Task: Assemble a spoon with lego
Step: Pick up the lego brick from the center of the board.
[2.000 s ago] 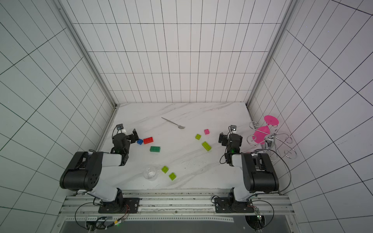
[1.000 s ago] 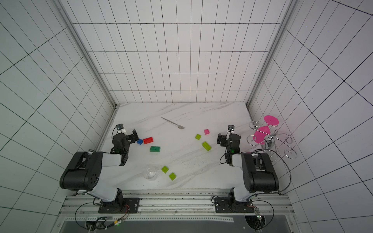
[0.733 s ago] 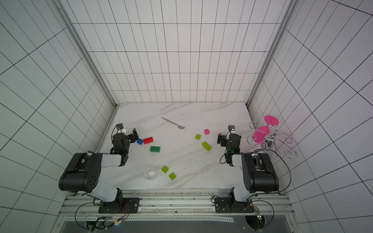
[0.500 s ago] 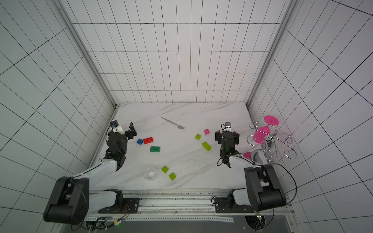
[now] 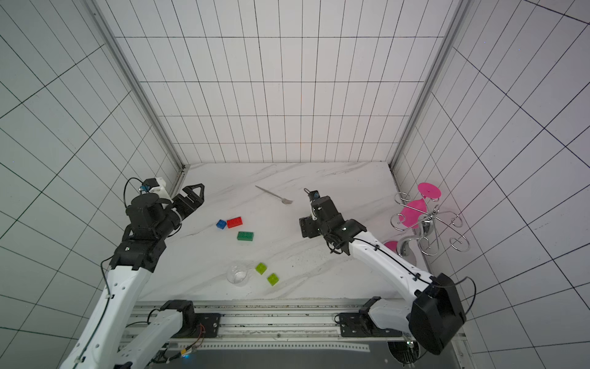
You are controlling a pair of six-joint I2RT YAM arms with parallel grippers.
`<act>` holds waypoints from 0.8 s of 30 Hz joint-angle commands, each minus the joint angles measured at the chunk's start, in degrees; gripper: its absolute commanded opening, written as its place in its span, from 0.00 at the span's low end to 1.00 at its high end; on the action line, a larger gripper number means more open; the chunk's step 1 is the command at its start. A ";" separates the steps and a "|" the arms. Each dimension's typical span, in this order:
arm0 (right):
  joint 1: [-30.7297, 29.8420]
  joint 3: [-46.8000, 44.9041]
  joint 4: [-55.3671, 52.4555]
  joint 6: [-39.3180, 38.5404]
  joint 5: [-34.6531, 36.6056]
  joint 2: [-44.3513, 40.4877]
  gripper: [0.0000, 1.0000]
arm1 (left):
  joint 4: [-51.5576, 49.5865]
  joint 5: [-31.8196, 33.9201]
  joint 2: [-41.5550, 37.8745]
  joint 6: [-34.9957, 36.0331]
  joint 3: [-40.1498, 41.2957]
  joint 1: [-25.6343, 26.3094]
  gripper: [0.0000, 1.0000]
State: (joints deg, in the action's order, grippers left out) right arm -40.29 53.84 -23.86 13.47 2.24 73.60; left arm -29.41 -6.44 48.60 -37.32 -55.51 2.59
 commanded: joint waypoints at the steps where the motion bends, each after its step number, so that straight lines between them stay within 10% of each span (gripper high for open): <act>1: -8.72 3.66 -11.16 0.55 -6.05 3.97 0.79 | -15.49 2.50 -2.44 7.05 -0.86 2.39 0.99; 12: -23.60 8.39 -12.08 1.00 -6.18 18.76 0.66 | -16.56 10.96 -6.40 7.44 0.38 4.44 0.99; 24: -25.54 11.69 -9.10 0.61 -5.44 27.12 0.60 | -18.84 13.28 -7.00 7.88 -1.01 5.74 0.99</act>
State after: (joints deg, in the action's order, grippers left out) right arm -65.76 63.26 -32.99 14.31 -3.88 99.33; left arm -47.81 5.63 42.19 -30.35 -55.27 7.97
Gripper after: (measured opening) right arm 0.605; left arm 0.989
